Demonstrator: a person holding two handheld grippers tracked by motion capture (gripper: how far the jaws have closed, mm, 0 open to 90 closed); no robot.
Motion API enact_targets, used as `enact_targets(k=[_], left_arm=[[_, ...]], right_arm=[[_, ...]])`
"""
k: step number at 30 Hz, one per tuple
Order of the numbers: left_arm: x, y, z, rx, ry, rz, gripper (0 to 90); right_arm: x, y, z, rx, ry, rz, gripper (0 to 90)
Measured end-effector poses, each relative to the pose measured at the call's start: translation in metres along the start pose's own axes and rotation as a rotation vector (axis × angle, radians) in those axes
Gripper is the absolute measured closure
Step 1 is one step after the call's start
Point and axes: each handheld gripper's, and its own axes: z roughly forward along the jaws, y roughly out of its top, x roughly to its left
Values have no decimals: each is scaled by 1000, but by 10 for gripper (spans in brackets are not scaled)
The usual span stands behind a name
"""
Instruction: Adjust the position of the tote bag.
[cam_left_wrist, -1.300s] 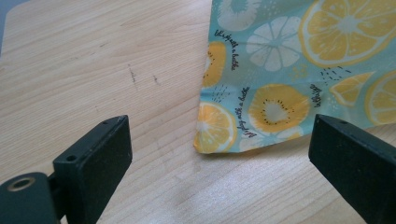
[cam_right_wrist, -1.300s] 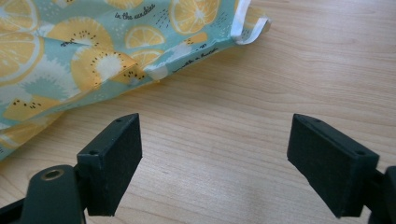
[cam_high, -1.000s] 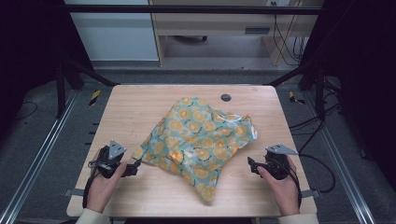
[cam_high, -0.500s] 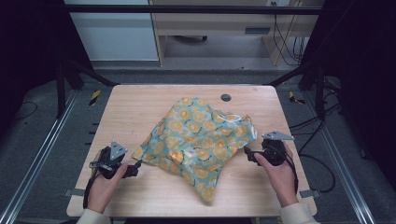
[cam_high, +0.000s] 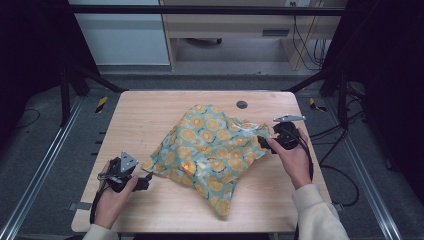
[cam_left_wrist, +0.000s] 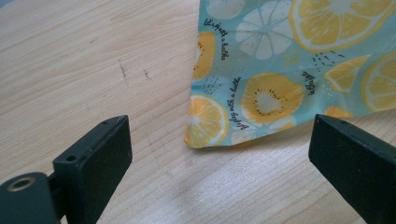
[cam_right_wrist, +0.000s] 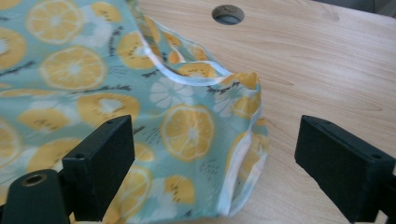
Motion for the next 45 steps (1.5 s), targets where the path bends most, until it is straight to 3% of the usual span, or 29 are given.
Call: enact_targets(k=[3,7,11,16,20,23,27,30,34,37,40,43,44,45], left_arm=[[0,0,0,1,0,3,62],[0,0,0,-2,1,2,62],[0,0,0,0,1,3,62],[-1,0,1,5,2,10,62],[-2,1,1,2,-3,11,62],[-2,3,-1,-8,-14,0,64],[1,9,-3,-33,-52,-24,75],[6,22,-2,-46,-72,-40,79],[11,51,4,-37,-87,-17,76],[16,77,14,-39,-96,-19,71],[17,103,27,-37,-108,-23,71],[17,124,42,-35,-131,-26,68],[17,124,42,-35,-131,-26,66],[16,135,53,-35,-145,-41,66]], right_arm=[[-6,0,14,34,-11,14,126],[-14,-7,30,97,-1,70,93],[-19,-17,35,105,-19,95,94],[-23,-26,42,126,6,133,93],[-21,-32,51,146,84,175,213],[-17,-32,54,143,143,183,436],[-11,-28,49,68,173,143,761],[-3,-20,37,-14,190,85,887],[15,-12,18,-112,254,-13,896],[29,-10,8,-140,271,-83,895],[36,-12,6,-148,273,-125,895],[39,-12,5,-161,290,-137,894],[39,-12,5,-161,290,-137,894],[41,-13,5,-171,295,-138,894]])
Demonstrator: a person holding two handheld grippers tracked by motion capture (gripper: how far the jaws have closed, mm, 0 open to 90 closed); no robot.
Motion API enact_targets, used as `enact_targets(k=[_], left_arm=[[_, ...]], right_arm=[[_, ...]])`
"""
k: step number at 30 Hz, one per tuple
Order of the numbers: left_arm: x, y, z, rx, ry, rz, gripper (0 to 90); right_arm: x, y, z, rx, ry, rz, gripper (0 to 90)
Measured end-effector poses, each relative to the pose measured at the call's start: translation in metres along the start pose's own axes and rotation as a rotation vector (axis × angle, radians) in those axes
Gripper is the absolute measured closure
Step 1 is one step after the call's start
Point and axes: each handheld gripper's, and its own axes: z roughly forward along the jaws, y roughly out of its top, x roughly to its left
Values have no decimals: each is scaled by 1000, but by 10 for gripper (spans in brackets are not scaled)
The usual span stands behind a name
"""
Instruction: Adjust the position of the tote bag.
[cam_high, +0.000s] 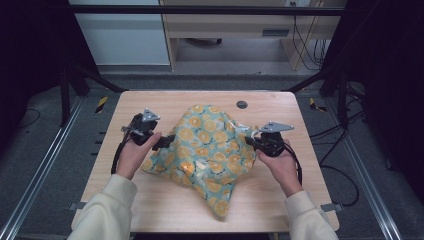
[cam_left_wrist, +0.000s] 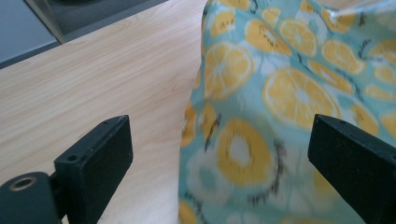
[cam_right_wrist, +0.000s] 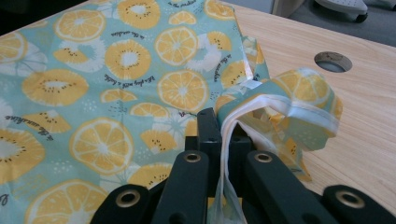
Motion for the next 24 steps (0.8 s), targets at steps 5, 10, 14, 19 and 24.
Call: enact_targets(k=[5,10,14,19,24], left_arm=[[-4,21,30,27,-28,-13,67],[-9,28,52,26,-46,1,66],[-10,24,66,69,-59,-9,61],[-13,20,74,119,-90,-13,110],[-18,13,76,169,-107,-4,472]], right_arm=[[2,-2,1,-3,3,-19,892],[5,-3,1,-3,4,-34,890],[5,-5,-1,-7,1,-26,883],[2,-8,0,0,-3,-17,878],[-1,-8,-2,-10,-3,-1,893]])
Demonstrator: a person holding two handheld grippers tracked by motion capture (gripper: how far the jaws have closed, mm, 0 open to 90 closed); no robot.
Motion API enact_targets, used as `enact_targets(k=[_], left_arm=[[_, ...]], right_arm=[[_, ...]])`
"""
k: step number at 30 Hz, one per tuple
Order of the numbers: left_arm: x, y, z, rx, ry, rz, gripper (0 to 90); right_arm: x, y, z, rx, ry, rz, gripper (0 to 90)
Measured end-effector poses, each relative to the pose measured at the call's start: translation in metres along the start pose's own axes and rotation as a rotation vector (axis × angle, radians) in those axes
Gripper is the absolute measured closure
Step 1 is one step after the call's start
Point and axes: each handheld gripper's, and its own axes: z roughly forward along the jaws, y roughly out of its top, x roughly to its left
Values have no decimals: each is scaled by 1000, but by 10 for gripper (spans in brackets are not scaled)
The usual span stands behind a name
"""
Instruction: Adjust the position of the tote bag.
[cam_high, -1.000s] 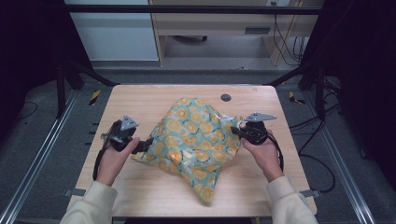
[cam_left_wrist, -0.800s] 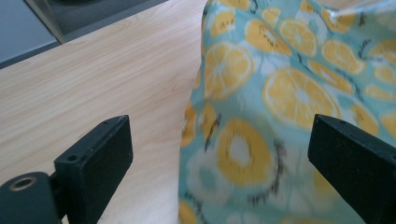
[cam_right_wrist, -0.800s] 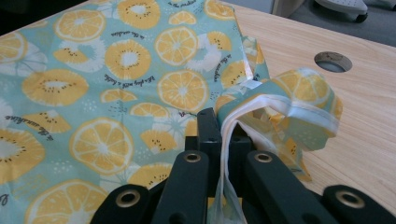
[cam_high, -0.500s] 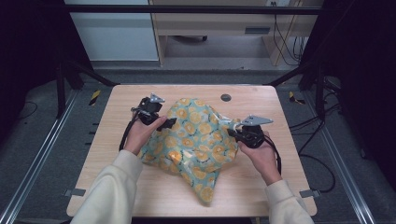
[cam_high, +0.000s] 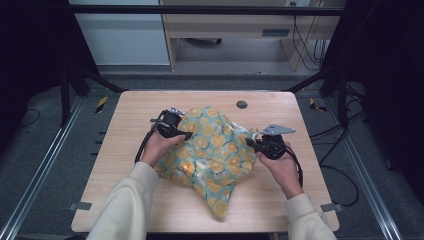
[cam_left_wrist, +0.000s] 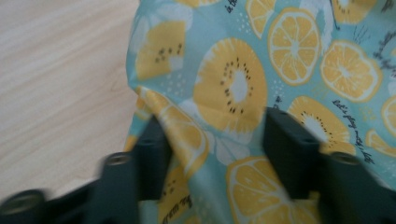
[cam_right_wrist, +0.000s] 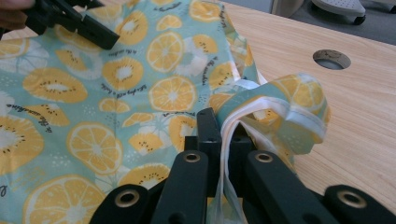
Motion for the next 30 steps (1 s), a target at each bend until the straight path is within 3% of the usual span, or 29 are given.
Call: enact_targets(k=[4,7,9,12,19,25,30], left_arm=[[-4,-7,-2,0,12,33,795],[-4,-11,-10,-37,27,25,900],[-6,-15,-19,-62,51,35,900],[-8,-23,-41,-144,86,46,900],[-7,-45,-88,-296,134,31,900],[-10,-55,-99,-345,149,46,900],[-13,-63,-106,-383,139,52,900]], right_arm=[[-1,0,-1,-3,-4,1,898],[-1,0,-3,-6,-11,0,900],[-1,1,-6,-11,-16,6,900],[0,3,-12,-24,-23,1,900],[7,11,-35,-60,-53,-28,900],[17,23,-47,-83,-94,-83,900],[18,29,-52,-94,-107,-98,900]])
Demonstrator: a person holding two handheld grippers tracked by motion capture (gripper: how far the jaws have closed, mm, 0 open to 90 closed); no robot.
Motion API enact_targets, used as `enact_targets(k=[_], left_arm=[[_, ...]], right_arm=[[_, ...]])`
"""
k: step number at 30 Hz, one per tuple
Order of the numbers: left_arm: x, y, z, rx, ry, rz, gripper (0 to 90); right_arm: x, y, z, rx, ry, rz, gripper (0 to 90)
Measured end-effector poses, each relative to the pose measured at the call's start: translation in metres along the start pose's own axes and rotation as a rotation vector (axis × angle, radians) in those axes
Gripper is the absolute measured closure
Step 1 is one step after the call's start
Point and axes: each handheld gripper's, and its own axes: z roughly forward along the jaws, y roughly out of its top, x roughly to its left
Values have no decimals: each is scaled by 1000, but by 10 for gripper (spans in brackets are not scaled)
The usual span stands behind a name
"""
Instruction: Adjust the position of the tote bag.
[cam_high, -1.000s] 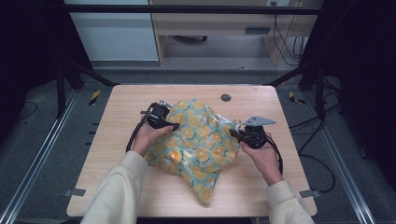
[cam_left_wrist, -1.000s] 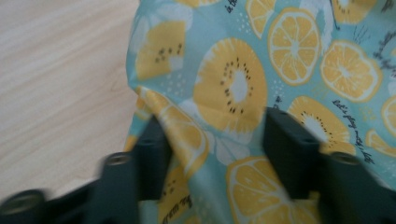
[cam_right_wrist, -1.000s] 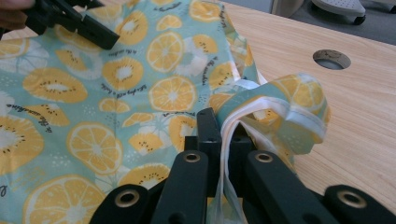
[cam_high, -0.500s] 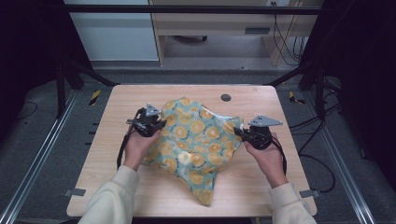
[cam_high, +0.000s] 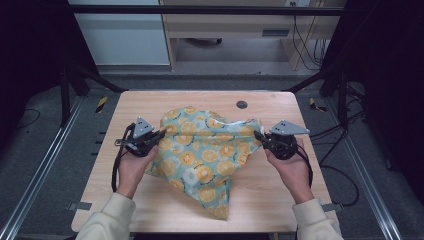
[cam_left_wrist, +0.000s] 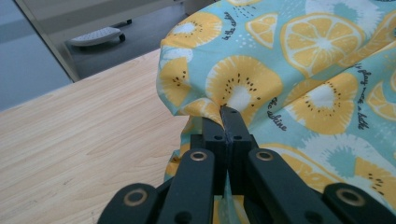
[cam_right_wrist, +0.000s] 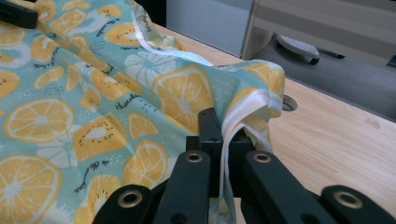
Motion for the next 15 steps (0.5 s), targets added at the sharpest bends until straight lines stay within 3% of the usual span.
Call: enact_targets(k=[10,15], left_arm=[[-1,1,-16,-28,-13,23,900],[-4,1,-27,-60,-14,38,900]], right_arm=[[-3,-1,0,2,-3,8,900],[1,0,-8,-38,-1,-6,900]])
